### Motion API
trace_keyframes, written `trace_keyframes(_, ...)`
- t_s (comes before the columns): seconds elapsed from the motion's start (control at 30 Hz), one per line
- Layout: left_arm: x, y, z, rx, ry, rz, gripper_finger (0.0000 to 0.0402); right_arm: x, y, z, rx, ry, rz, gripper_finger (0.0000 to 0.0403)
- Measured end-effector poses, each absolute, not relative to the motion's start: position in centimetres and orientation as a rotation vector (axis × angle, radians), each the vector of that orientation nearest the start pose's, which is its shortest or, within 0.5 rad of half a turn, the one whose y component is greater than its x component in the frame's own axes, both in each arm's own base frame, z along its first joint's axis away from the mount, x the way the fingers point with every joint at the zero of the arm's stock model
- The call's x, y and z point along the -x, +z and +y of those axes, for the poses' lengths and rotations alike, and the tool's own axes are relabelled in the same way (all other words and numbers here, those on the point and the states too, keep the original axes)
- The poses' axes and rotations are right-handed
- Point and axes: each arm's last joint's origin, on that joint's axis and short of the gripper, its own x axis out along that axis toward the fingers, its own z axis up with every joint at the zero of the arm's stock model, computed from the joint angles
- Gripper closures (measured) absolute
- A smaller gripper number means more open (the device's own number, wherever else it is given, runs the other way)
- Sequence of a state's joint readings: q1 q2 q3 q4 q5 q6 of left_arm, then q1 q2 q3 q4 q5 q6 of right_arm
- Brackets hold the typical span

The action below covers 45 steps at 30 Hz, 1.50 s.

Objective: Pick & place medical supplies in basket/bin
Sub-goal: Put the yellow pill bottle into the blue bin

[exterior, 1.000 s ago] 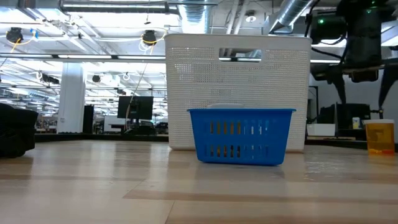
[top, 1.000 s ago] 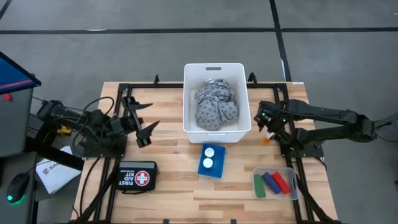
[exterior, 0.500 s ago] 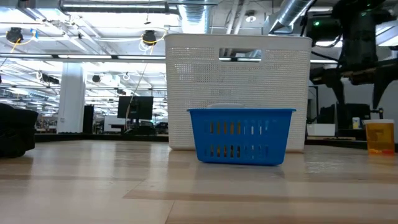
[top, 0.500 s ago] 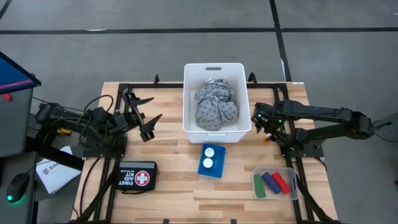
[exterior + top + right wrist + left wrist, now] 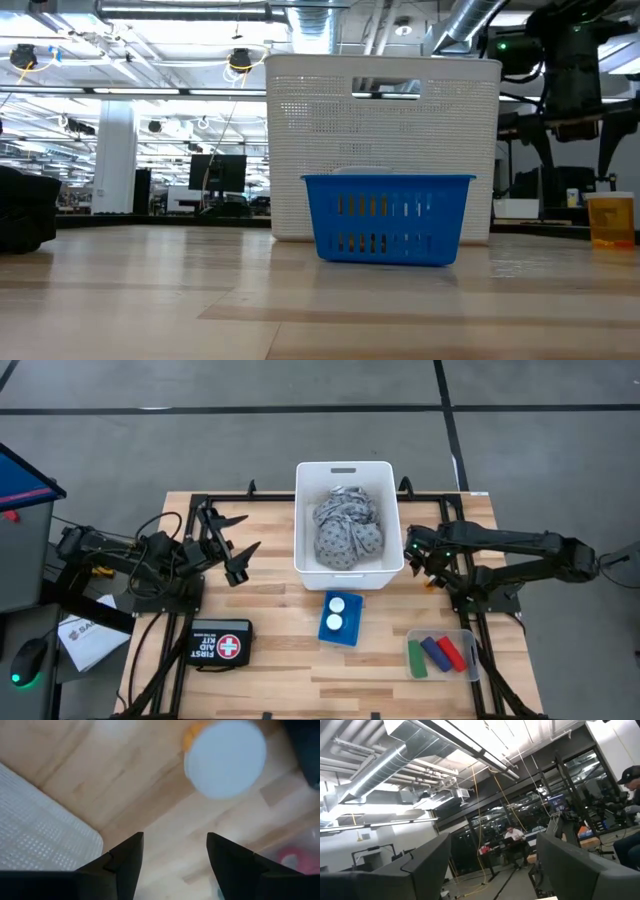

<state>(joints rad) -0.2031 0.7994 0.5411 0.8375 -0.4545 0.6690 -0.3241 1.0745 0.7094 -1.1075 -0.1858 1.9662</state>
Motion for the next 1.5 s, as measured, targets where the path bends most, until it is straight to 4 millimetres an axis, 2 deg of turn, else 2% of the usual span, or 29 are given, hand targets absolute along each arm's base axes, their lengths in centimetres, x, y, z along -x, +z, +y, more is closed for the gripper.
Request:
trace_keyframes(0.2, -16.6, 34.0, -2.1, -0.46, 0.414, -0.443, 0.0116, -14.8, 21.6, -4.4, -1.939, -1.498, 0.845, 0.0195)
trace_keyframes(0.57, -16.6, 34.0, -2.1, -0.46, 0.414, -0.443, 0.0116, -14.0, 21.9, -4.7, -1.671, -1.569, 0.849, 0.0211)
trace_keyframes(0.93, -16.6, 34.0, -2.1, -0.46, 0.414, -0.443, 0.0116, -15.3, 20.5, -4.5, -1.568, -1.622, 0.962, 0.021)
trace_keyframes(1.2, -16.6, 34.0, -2.1, -0.46, 0.414, -0.443, 0.0116, -16.3, 19.8, -4.8, -1.573, -1.612, 0.956, 0.0216)
trace_keyframes(1.5, -16.6, 34.0, -2.1, -0.46, 0.414, -0.443, 0.0116, -16.1, 20.1, -4.8, -1.583, -1.593, 0.923, 0.0217)
